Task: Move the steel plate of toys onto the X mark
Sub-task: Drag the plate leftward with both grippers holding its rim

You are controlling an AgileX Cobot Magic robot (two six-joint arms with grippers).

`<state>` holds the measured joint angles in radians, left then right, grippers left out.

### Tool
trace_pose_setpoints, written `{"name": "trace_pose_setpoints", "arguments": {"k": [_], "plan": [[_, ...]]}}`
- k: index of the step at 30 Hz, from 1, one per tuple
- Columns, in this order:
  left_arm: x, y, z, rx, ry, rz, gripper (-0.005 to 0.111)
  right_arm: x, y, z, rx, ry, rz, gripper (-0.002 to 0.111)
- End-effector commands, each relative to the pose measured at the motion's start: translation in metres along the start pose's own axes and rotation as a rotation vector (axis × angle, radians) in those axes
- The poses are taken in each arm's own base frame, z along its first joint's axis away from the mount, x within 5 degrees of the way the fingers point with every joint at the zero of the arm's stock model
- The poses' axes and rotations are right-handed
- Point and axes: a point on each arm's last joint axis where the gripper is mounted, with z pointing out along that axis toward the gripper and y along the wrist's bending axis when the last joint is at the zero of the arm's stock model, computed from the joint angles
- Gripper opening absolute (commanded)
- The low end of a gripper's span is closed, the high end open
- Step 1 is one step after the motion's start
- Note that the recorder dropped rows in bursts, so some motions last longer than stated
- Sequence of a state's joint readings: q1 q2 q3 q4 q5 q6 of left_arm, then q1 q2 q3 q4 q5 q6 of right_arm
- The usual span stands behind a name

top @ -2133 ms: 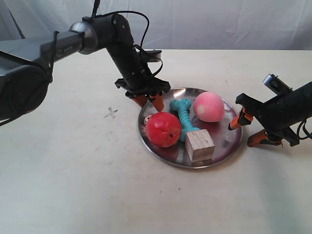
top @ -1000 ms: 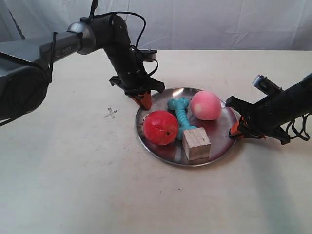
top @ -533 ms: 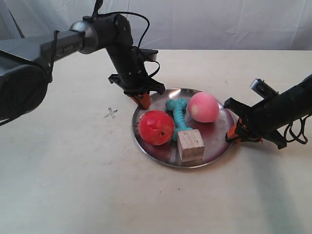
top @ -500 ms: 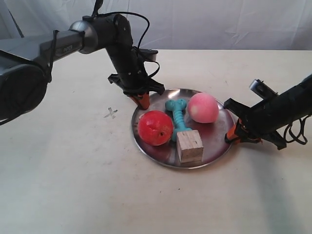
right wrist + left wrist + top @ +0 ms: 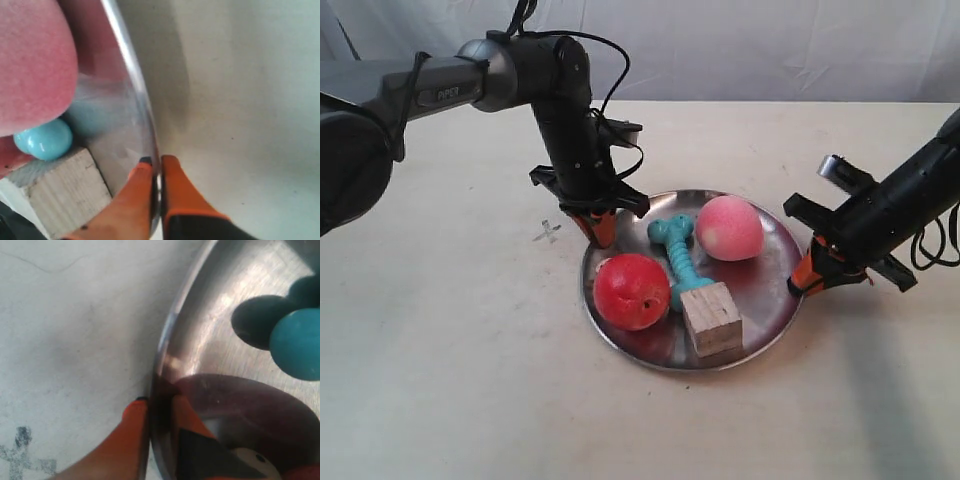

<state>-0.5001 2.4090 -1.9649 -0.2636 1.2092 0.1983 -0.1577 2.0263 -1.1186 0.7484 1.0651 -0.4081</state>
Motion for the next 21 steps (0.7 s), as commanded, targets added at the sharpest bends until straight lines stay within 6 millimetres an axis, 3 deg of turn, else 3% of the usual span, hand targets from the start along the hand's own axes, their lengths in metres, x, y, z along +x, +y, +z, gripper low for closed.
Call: {"name": "trace_pose_setpoints", "arguments": {"k": [1, 8, 12, 17, 21], "plan": [[0.000, -0.023, -0.016, 0.050, -0.028, 0.032, 0.000, -0.009, 0.011, -0.018, -0.087, -0.025, -0.004, -0.001], [0.001, -0.022, -0.029, -0.002, -0.048, 0.057, 0.000, -0.012, 0.004, -0.003, -0.134, 0.037, 0.044, -0.001], [0.004, -0.015, -0.054, -0.041, -0.093, 0.056, 0.000, -0.016, 0.006, 0.006, -0.252, 0.052, 0.062, -0.001], [0.011, 0.011, -0.082, -0.076, -0.138, -0.005, 0.000, -0.032, 0.022, 0.004, -0.292, 0.015, 0.025, -0.001], [0.022, 0.039, -0.084, -0.117, -0.113, -0.056, 0.000, -0.045, 0.052, 0.010, -0.276, 0.018, -0.023, -0.001]]}}
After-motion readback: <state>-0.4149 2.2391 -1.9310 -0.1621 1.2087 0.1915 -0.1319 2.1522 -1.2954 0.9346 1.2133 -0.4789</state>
